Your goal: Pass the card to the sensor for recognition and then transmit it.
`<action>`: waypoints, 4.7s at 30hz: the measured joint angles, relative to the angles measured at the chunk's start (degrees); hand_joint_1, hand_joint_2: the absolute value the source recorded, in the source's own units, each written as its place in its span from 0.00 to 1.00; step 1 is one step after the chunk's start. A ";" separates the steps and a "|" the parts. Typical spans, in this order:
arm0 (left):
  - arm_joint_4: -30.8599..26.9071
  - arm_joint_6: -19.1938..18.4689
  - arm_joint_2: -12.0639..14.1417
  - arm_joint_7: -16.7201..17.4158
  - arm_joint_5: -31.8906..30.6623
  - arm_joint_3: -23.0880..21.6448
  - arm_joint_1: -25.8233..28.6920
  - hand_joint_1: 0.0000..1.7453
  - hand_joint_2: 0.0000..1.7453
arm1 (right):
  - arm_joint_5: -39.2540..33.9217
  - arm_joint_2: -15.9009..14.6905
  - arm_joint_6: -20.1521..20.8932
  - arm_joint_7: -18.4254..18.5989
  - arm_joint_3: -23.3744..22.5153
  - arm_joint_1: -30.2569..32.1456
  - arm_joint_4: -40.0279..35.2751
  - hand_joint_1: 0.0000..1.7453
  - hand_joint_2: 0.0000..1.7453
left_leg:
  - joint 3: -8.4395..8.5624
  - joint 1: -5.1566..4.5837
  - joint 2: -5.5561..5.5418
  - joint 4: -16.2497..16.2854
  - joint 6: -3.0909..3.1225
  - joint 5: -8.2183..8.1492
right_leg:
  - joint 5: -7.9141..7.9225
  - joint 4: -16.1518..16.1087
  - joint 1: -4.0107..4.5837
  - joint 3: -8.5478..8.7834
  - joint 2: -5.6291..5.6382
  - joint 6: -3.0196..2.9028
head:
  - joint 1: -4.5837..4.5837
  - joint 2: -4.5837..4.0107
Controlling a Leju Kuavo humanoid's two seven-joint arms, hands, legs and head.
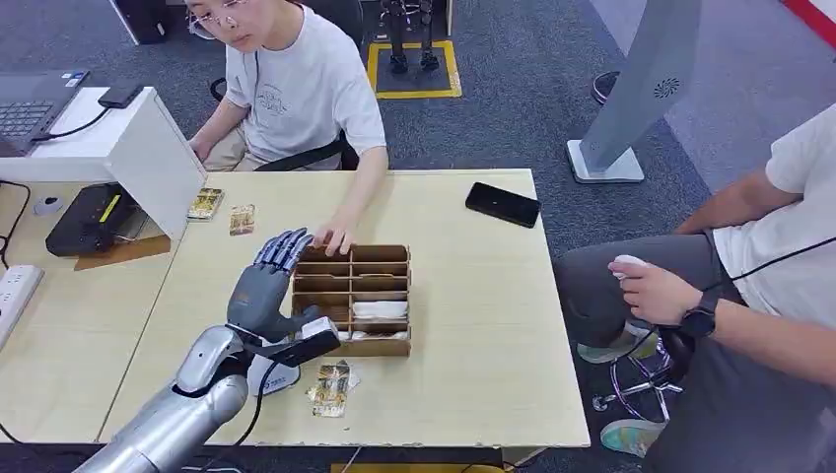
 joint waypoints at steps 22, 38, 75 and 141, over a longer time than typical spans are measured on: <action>0.00 -0.42 -0.28 0.22 0.72 0.00 -0.01 0.00 1.00 | 0.00 0.33 -0.09 0.37 0.00 -0.14 0.00 0.00 0.00 | 0.00 0.00 0.00 0.00 0.00 0.00 | 0.00 0.00 0.00 0.00 0.00 0.00 | -0.02 0.00; 0.00 -0.85 -0.33 -0.68 1.75 0.00 -0.11 0.00 1.00 | 0.00 0.65 -0.20 0.46 0.00 -0.44 0.00 0.00 0.00 | 0.00 0.00 0.00 0.00 0.00 0.00 | 0.00 0.00 0.00 0.00 0.00 0.00 | -0.02 0.00; -0.57 -0.26 -0.59 -0.07 -0.48 0.02 -0.47 0.00 1.00 | 0.00 1.05 -0.94 0.85 0.00 -0.74 0.00 0.00 0.00 | 0.00 0.00 0.00 0.00 0.00 0.00 | 0.00 0.00 0.00 0.00 0.00 0.00 | 0.00 0.00; -0.57 -0.96 -0.70 -1.38 1.57 0.46 -0.59 0.00 1.00 | 0.00 1.68 -1.18 1.03 -0.09 -1.07 0.00 0.00 0.00 | 0.01 0.00 -0.07 0.00 0.02 0.02 | 0.00 0.00 0.00 0.05 -0.08 0.00 | -0.02 0.00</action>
